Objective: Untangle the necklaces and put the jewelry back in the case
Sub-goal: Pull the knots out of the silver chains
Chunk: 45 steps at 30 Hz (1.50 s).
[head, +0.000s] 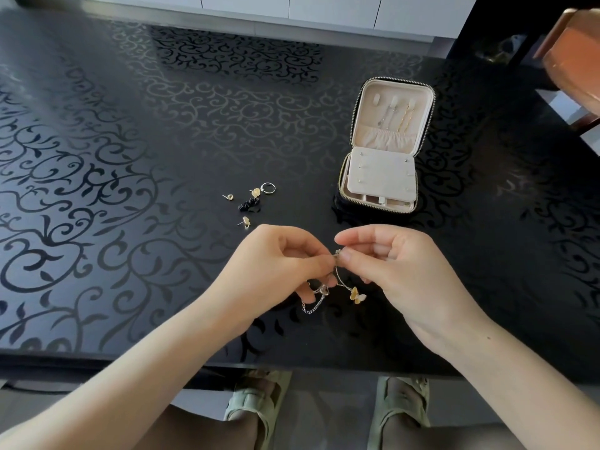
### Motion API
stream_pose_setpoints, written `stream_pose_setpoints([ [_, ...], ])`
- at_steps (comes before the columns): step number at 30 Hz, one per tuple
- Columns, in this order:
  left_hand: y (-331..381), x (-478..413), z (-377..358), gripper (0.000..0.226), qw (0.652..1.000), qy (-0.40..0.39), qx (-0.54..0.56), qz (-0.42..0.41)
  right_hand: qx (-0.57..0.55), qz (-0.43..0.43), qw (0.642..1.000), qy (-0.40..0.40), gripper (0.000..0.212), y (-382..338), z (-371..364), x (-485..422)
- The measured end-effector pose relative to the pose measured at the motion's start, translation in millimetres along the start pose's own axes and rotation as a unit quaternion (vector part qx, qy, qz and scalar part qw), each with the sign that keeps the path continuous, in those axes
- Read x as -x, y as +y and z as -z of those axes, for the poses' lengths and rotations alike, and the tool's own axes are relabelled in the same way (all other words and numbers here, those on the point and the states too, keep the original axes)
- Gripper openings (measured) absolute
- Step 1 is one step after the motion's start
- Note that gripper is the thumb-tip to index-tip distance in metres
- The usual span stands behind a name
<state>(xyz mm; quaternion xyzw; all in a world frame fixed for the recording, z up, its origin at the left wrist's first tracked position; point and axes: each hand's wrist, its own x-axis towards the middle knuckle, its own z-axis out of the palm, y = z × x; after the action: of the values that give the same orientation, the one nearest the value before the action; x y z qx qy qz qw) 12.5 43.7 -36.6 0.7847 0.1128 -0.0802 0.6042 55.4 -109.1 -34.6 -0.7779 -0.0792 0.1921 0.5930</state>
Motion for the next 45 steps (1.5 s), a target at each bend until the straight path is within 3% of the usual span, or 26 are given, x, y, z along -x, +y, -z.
stream_pose_setpoints([
  [5, -6, -2, 1, 0.009, 0.997, 0.031, -0.067, -0.027, -0.056, -0.075, 0.993, -0.076, 0.025, -3, 5, 0],
  [9, -7, -3, -3, 0.014, 0.997, 0.007, -0.077, -0.018, -0.111, -0.114, 0.982, -0.105, 0.029, -1, 5, -3],
  [16, -3, -3, -3, 0.018, 0.998, -0.025, 0.051, -0.027, -0.168, -0.118, 0.974, -0.097, 0.031, -4, 8, -4],
  [21, -3, -2, -4, 0.019, 0.996, 0.009, -0.055, -0.07, -0.174, -0.103, 0.977, -0.066, 0.032, -7, 7, -2],
  [25, 3, 0, -2, 0.03, 0.988, 0.052, -0.122, -0.085, -0.054, -0.022, 0.998, 0.013, 0.027, -6, 7, -2],
  [27, 5, 0, 0, 0.038, 0.991, 0.057, -0.096, -0.077, -0.037, 0.009, 0.999, 0.022, 0.025, -7, 6, 0],
  [30, 7, 0, 1, 0.052, 0.997, 0.036, -0.019, -0.07, -0.109, 0.01, 0.994, 0.005, 0.026, -12, 4, 3],
  [36, 13, -1, 0, 0.031, 0.991, 0.036, 0.111, -0.069, -0.252, -0.034, 0.967, -0.031, 0.029, -18, 5, 4],
  [45, 18, 0, 1, 0.032, 0.989, 0.116, 0.008, -0.087, -0.076, -0.058, 0.993, -0.062, 0.022, -23, 10, 6],
])
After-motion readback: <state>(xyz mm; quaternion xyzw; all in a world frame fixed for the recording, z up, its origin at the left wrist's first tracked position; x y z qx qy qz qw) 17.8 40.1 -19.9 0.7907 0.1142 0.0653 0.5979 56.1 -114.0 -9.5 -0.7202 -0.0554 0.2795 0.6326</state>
